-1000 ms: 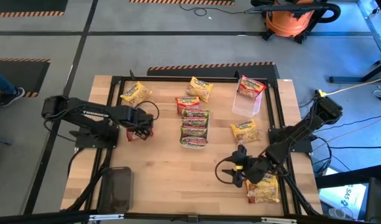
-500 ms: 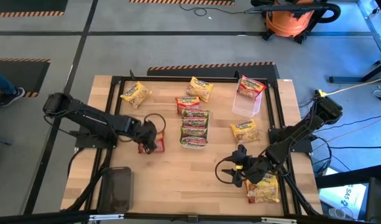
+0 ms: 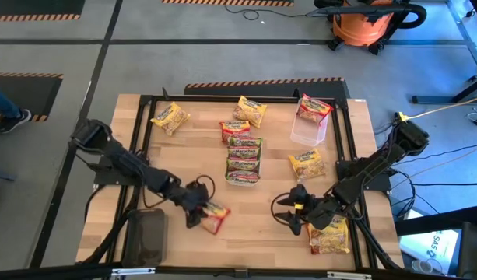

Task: Sort Maruchan noodles
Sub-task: Put the red noodle pack into the transparent bin

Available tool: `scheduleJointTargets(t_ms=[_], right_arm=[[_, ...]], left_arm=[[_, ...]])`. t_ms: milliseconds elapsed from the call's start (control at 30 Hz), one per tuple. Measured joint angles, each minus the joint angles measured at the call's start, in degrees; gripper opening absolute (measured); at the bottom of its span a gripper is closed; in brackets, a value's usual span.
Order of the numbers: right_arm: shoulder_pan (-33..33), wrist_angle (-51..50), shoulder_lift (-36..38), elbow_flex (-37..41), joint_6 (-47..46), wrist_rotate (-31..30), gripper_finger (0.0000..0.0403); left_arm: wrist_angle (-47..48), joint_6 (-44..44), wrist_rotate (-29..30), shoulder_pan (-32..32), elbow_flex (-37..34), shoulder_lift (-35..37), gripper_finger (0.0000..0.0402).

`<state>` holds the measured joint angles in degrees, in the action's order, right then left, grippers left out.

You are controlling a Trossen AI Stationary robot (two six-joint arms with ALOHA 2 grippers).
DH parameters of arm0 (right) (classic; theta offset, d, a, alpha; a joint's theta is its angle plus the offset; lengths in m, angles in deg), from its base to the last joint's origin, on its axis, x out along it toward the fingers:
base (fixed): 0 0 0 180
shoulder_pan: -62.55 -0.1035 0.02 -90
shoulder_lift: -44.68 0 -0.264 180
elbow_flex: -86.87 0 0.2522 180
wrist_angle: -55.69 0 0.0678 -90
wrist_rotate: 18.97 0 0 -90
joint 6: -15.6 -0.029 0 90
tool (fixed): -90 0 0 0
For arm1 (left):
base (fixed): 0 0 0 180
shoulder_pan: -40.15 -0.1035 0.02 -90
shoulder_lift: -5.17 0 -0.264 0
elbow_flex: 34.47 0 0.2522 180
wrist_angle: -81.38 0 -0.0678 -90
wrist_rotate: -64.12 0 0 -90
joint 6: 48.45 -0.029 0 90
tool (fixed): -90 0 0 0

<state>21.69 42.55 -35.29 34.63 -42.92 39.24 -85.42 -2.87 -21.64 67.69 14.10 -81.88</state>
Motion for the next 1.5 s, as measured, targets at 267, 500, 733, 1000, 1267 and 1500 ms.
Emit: scheduleJointTargets(t_ms=[267,500,733,1000,1267,1500], right_arm=[[1.2,10.1,-6.9,0.0,-4.3,1.7,0.0281],[5.8,26.3,-16.1,-0.2,-4.3,6.8,0.0318],[10.5,28.1,-23.4,-5.7,-4.2,15.3,0.0307],[14.1,27.4,-30.1,-13.0,-5.9,21.5,0.0304],[15.3,25.3,-36.5,-18.2,-8.7,26.8,0.0303],[15.5,25.1,-38.3,-21.0,-8.6,29.4,0.0303]], left_arm=[[-4.2,-10.3,4.5,2.1,7.7,-9.0,0.0199],[-5.8,-17.5,5.0,1.7,16.6,-16.3,0.0199],[7.1,-19.9,4.9,2.2,27.1,-15.7,0.0199],[23.2,-11.0,5.6,7.1,29.5,-13.6,0.0199],[17.2,-7.2,9.4,9.7,28.3,-19.3,0.0199],[14.8,-7.1,10.6,9.7,28.3,-21.4,0.0199]])
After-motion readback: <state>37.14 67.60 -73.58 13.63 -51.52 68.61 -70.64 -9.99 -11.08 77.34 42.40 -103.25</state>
